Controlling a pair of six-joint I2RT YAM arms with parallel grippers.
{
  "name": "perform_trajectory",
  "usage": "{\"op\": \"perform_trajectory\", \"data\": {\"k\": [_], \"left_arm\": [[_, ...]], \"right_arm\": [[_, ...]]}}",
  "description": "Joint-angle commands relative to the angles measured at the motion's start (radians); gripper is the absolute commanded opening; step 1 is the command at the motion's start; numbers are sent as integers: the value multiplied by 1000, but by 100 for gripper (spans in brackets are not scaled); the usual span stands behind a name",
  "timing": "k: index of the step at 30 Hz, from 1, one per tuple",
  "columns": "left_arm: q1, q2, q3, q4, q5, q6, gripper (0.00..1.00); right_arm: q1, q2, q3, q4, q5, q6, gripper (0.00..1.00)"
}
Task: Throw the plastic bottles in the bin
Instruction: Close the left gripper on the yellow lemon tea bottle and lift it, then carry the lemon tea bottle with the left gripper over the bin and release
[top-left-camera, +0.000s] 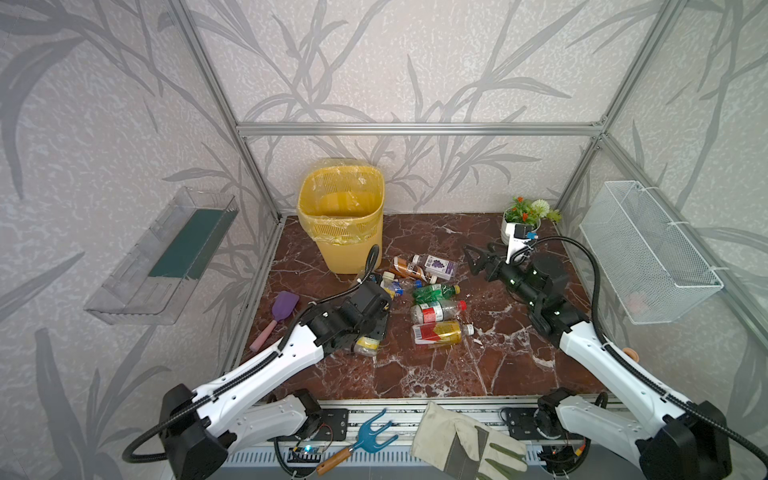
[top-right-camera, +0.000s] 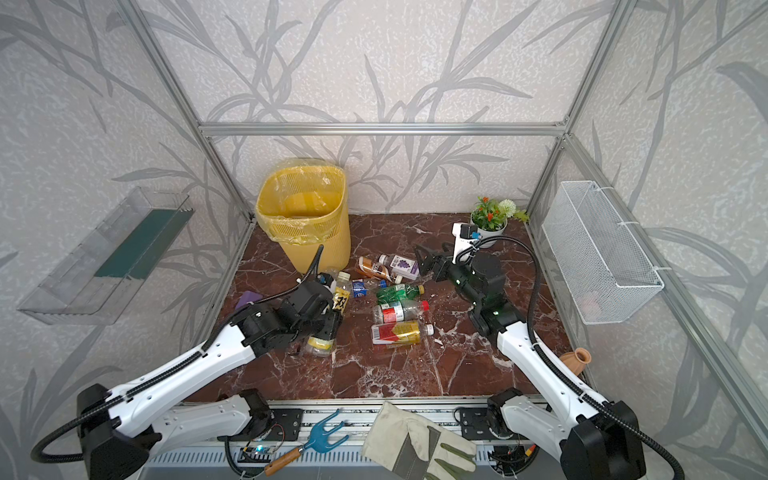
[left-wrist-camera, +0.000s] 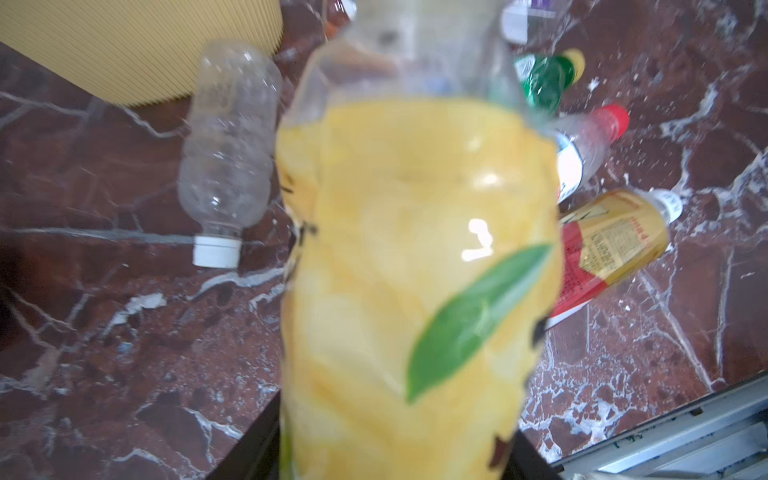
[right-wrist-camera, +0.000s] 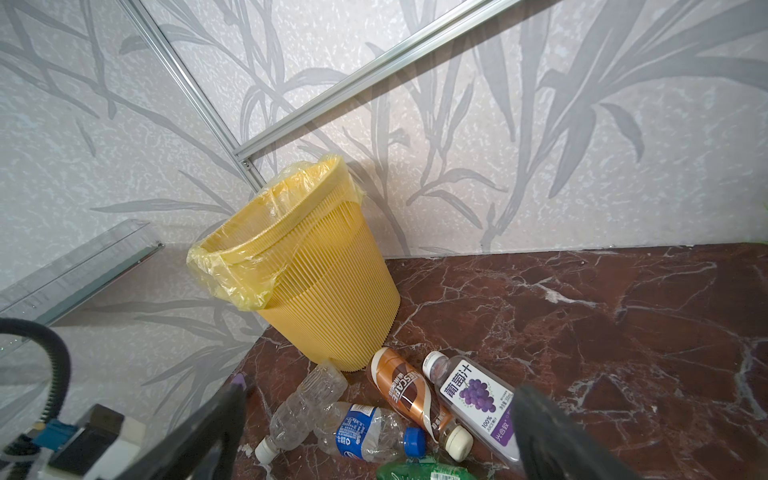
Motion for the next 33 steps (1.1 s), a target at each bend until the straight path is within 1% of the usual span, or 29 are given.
{"op": "perform_trajectory", "data": {"k": [1,5,7,9,13,17,20,22,24,26,28,30,31,33], "left_arm": [[-7,-70,42,-34,-163,22,58],[-9,-142,85,-16,-280,58,58],[-9,-169,102,0,-371,79,58],[-9,-194,108,57,-457,149,58],[-7,-210,151,150,-568,259,59],[-5,-214,179,317,-625,386,59],[14,-205,186,466,-632,470,58],[48,-184,209,518,-612,482,57],[106,-149,241,544,-571,474,56],[191,-105,260,589,-484,458,56],[293,-47,282,626,-387,410,56],[398,44,333,670,-297,369,57],[443,96,376,664,-255,349,58],[528,244,523,605,-165,308,59]], "right_arm": [[-5,0,8,38,-30,11,99],[-5,9,10,37,-46,19,99],[-5,16,13,38,-54,23,99],[-5,24,18,38,-69,24,99],[-5,31,28,35,-82,24,99],[-5,31,27,34,-86,25,99],[-5,30,30,25,-84,19,99],[-5,27,31,19,-82,15,99],[-5,22,33,12,-82,10,99],[-5,14,34,-1,-82,1,99],[-5,6,36,-13,-76,-7,99],[-5,-6,39,-28,-74,-19,99],[-5,-12,40,-37,-71,-26,99],[-5,-27,44,-57,-71,-41,99]]}}
